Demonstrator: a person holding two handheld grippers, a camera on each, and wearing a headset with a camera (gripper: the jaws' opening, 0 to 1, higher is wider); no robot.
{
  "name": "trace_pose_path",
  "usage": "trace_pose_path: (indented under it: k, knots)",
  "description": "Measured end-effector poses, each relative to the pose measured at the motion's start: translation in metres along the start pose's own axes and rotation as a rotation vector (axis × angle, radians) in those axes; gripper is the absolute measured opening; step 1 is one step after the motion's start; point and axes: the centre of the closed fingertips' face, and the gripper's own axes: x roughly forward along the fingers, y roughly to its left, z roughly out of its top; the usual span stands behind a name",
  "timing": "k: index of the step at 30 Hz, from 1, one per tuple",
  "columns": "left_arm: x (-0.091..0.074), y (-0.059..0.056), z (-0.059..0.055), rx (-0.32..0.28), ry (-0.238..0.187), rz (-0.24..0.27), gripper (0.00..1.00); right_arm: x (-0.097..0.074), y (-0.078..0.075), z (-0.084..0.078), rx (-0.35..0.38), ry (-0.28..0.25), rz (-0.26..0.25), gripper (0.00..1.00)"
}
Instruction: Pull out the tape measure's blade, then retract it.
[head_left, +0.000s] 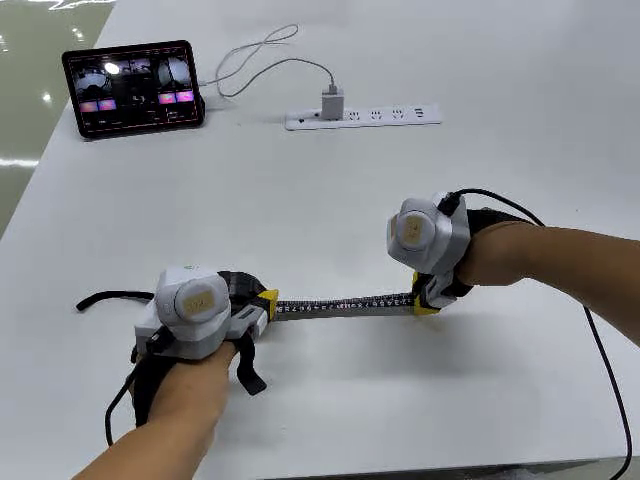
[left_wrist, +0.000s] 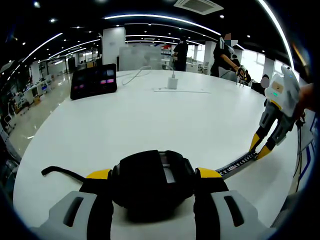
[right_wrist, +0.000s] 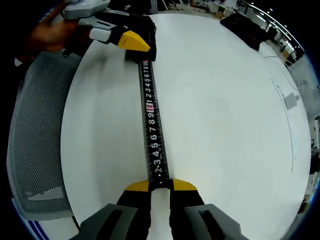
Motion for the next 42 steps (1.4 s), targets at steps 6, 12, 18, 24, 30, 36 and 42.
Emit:
trace_pose_path:
  k: [6, 12, 18, 24, 30, 36, 42]
  knots:
    - [0.000, 0.000, 0.000, 0.000, 0.000, 0.000, 0.61, 0.001, 0.001, 0.004, 0.007, 0.001, -0.002, 0.09]
    - [0.000, 0.000, 0.000, 0.000, 0.000, 0.001, 0.61, 0.002, 0.000, 0.007, 0.003, -0.002, 0.001, 0.09]
    - [0.000, 0.001, 0.000, 0.001, -0.003, 0.003, 0.61, 0.003, 0.001, 0.011, 0.008, -0.014, -0.008, 0.09]
    - [0.000, 0.001, 0.000, 0.000, -0.003, 0.005, 0.61, 0.003, 0.001, 0.014, -0.001, -0.010, -0.008, 0.09]
    - [0.000, 0.001, 0.000, 0.001, -0.003, 0.004, 0.61, 0.004, 0.001, 0.018, 0.007, -0.016, -0.011, 0.09]
    - [0.000, 0.001, 0.000, 0.000, -0.004, 0.005, 0.61, 0.005, 0.001, 0.021, -0.002, -0.002, -0.007, 0.09]
    - [0.000, 0.001, 0.000, -0.001, -0.004, 0.006, 0.61, 0.005, 0.001, 0.023, -0.002, -0.001, -0.011, 0.09]
